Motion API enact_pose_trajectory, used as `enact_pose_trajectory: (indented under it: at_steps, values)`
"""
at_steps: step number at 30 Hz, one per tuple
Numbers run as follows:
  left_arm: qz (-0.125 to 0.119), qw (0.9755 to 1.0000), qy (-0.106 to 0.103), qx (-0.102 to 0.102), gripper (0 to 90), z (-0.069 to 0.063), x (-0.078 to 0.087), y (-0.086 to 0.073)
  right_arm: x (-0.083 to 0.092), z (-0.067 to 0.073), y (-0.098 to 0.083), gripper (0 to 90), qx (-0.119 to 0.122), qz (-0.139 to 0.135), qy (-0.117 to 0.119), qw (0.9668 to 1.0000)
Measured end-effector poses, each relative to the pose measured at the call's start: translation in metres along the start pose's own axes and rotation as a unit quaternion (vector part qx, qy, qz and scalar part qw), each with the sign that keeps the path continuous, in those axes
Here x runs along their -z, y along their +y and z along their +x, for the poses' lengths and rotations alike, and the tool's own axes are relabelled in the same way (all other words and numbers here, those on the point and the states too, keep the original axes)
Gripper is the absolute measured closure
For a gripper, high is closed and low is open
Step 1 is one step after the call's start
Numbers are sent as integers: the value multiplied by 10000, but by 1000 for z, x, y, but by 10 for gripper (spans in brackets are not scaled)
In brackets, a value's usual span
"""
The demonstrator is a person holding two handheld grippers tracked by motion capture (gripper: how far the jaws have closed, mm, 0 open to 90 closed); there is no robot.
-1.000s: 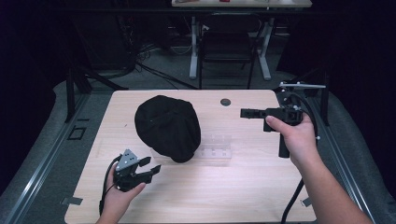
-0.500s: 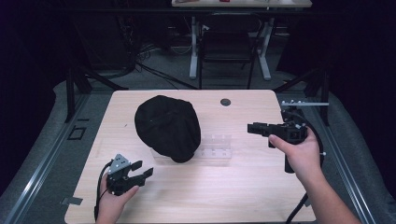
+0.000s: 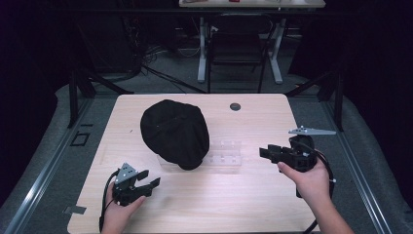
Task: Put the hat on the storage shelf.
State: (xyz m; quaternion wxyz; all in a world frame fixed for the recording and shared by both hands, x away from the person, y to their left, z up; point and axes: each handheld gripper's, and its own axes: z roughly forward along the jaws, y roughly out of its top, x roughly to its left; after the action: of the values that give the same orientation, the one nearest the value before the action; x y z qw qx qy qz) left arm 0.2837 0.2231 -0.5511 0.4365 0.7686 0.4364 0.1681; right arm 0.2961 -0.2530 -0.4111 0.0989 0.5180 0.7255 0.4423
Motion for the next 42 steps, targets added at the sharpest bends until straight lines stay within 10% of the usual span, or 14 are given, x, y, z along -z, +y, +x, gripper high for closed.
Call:
enact_pose_trajectory:
  at_steps: [15, 42]
  values:
    - [-20, 9999, -47, 124, 462, 1, 1, -1, -17, -6, -51, 428, 519, -231, -608, 9965]
    - [-5, 9999, 72, 90, 436, 6, -1, -7, -50, -32, -116, 410, 447, -432, -1093, 9921]
